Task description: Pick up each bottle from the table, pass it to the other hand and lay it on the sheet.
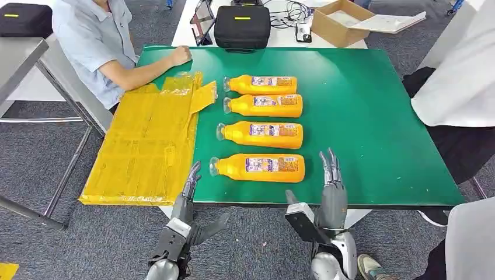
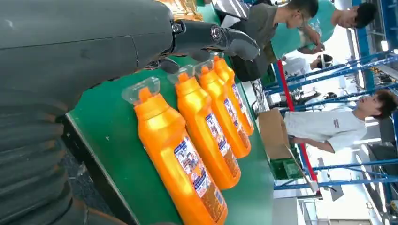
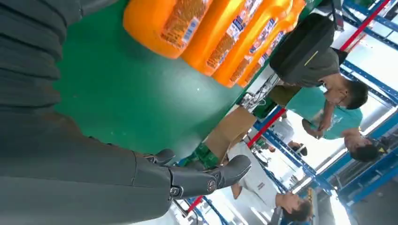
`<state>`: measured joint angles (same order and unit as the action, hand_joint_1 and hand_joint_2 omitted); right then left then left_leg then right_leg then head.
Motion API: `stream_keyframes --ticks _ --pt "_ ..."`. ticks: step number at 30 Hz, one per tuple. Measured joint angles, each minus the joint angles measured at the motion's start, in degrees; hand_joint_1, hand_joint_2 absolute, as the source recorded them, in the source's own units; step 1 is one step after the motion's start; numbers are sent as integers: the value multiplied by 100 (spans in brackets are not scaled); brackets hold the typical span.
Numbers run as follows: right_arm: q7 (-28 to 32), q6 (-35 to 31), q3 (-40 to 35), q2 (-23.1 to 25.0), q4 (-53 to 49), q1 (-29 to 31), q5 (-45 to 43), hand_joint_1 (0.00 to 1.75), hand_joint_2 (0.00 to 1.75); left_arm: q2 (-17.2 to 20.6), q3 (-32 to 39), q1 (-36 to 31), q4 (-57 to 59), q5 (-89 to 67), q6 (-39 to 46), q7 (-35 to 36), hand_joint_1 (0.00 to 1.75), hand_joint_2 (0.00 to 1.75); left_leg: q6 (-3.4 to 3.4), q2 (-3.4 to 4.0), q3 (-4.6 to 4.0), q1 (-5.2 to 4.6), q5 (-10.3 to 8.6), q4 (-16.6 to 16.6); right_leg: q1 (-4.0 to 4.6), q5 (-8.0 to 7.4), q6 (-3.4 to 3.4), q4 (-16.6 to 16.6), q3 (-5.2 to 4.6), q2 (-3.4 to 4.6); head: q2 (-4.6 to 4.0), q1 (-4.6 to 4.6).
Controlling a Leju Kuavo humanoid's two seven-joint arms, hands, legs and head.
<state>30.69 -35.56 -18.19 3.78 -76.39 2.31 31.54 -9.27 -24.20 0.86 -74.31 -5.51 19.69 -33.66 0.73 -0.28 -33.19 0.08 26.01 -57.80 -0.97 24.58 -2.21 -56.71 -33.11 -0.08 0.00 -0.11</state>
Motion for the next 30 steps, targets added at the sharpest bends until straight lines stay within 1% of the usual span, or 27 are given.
stream_keyframes --ticks 7,12,17,20,30 --pt "-68 -18 29 -48 162 129 173 0 175 -20 -7 -31 28 0 -44 0 0 175 0 1 -4 0 1 0 1 0 0 0 -3 1 0 0" --pt "-267 96 11 -68 827 679 643 0 175 -68 -77 -180 160 0 -133 -42 0 175 1 -1 -4 0 -3 0 0 -1 0 0 0 0 0 0" --pt "-424 350 -186 -42 1752 1216 960 0 175 -107 -177 -379 400 11 -230 -98 0 175 4 -2 -3 0 -6 -1 0 -4 -2 -1 1 -1 0 -2" --pt "-494 457 -332 -9 2195 1437 1102 0 175 -127 -219 -458 503 11 -258 -109 0 175 3 -2 -3 0 -6 -1 1 -3 -2 -1 -1 -1 0 0" --pt "-568 579 -531 55 2783 1701 1202 0 175 -127 -284 -556 625 15 -293 -114 0 175 2 -1 -8 0 -3 -1 0 -2 -2 -1 -4 0 0 0"
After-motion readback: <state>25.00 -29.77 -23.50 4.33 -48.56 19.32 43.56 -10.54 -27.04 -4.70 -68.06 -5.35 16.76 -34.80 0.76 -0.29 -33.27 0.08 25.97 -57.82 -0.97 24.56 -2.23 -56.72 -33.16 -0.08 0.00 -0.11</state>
